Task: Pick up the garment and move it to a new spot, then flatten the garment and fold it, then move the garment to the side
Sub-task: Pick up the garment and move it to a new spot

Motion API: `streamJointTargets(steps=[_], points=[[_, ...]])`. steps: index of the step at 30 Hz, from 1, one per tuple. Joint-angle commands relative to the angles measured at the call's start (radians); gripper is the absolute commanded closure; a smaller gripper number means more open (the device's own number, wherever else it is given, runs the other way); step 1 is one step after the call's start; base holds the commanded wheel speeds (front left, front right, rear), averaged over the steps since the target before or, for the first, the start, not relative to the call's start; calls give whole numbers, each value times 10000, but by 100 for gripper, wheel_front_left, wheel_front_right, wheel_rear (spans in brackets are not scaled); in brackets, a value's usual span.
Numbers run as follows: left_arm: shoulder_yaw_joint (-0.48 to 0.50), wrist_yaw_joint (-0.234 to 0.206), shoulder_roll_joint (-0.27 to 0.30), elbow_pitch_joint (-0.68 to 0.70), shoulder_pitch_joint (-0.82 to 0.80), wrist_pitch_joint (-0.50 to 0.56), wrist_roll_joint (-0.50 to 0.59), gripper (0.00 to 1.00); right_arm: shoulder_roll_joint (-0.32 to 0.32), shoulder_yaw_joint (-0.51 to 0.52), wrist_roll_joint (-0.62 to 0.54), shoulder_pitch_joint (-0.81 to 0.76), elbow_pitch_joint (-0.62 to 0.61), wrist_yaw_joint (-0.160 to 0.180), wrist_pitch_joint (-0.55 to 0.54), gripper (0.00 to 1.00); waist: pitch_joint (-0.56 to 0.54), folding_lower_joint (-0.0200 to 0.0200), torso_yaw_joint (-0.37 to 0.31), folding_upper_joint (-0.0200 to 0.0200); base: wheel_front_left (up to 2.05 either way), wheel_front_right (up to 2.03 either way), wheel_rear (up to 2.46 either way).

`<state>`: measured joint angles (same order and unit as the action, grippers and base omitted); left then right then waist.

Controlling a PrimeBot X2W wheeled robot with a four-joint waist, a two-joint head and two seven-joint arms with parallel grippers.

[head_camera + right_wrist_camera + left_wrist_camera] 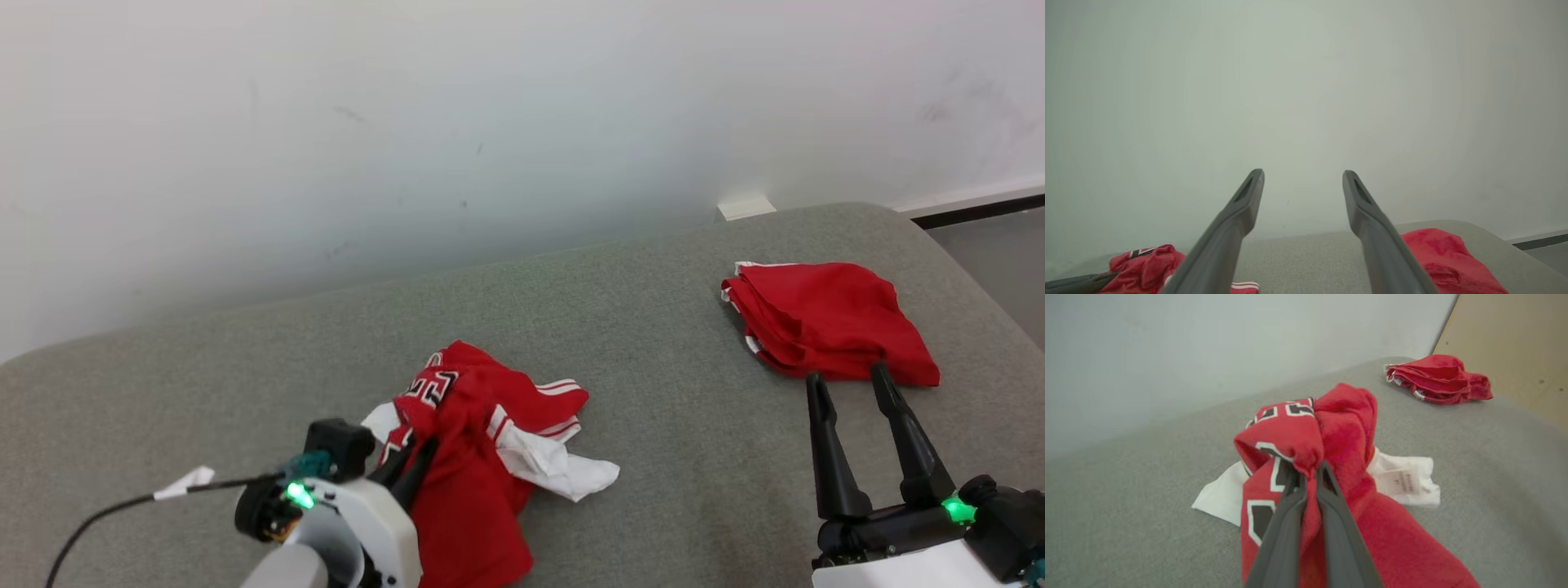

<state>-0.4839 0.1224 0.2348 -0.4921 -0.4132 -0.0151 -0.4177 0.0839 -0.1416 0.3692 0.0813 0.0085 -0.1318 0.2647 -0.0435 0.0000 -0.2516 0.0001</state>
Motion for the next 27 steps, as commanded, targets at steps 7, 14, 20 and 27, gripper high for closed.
streamJointTargets(steps=[7, 14, 20, 27], points=[[-343, 59, -693, -2970, -408, -1671, 46, 0, 160, -293, 67, 177, 179, 23, -10, 0, 153, 0, 150, -1, 0, 0, 0], [-227, 68, -813, -3210, -973, -2369, -119, 0, 163, -341, 73, 113, 196, 23, -10, 0, 14, 0, 667, -1, 0, 0, 0], [241, -316, -425, -1994, -646, -2488, 40, 0, 77, -480, 96, -6, 191, 22, -10, 0, -85, 0, 1109, -1, 0, 0, 0], [1636, -1304, -48, 984, 1057, -2492, 237, 0, 105, -488, -22, -159, 213, 22, -10, 0, -101, 0, 1402, -1, 0, 0, 0]])
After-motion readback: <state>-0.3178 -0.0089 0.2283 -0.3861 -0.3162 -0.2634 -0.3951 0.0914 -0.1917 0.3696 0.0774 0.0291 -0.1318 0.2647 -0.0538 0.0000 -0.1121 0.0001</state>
